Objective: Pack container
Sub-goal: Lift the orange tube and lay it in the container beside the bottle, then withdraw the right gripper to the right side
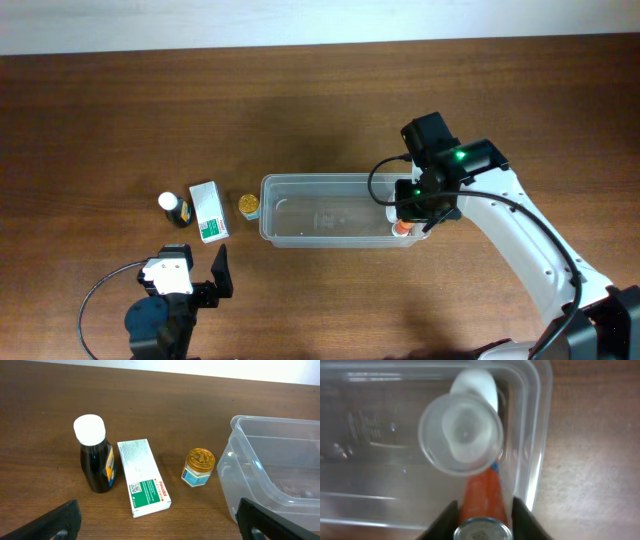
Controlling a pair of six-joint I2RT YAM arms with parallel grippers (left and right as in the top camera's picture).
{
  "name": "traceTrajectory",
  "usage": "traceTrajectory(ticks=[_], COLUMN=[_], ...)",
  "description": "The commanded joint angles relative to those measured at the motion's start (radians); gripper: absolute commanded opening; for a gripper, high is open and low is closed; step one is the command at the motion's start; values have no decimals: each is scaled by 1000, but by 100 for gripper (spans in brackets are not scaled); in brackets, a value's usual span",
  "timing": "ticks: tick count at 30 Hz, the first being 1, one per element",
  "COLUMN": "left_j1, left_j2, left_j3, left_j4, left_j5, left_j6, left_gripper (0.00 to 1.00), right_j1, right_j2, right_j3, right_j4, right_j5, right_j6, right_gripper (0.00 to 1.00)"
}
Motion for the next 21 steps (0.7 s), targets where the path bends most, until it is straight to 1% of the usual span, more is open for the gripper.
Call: traceTrajectory(ticks=[1,5,8,10,12,16,21], left_j1=[5,5,5,5,5,5,5], left_j2=[-8,-8,-8,-8,-8,-8,-8], left_j3=[-4,-4,-4,-4,-4,-4,-4], left_j4=[2,2,2,2,2,2,2], left_j5=[7,7,7,7,7,7,7], left_j6=[16,16,16,16,16,16,16], left_gripper=[99,100,99,99,99,99,99], right_j1=[11,11,9,2,-24,-141,-368], right_j2=[-26,-98,-171,-216,-262,-332,-352], right_j3=[-9,9,51,81,110,126,126], right_j4=[3,2,-14,-26,-36,-36,-45], right_j5=[-6,-6,-5,-1,11,18,14], right_j6=[8,8,9,9,11,12,12], right_gripper=[45,65,72,78,82,88,94])
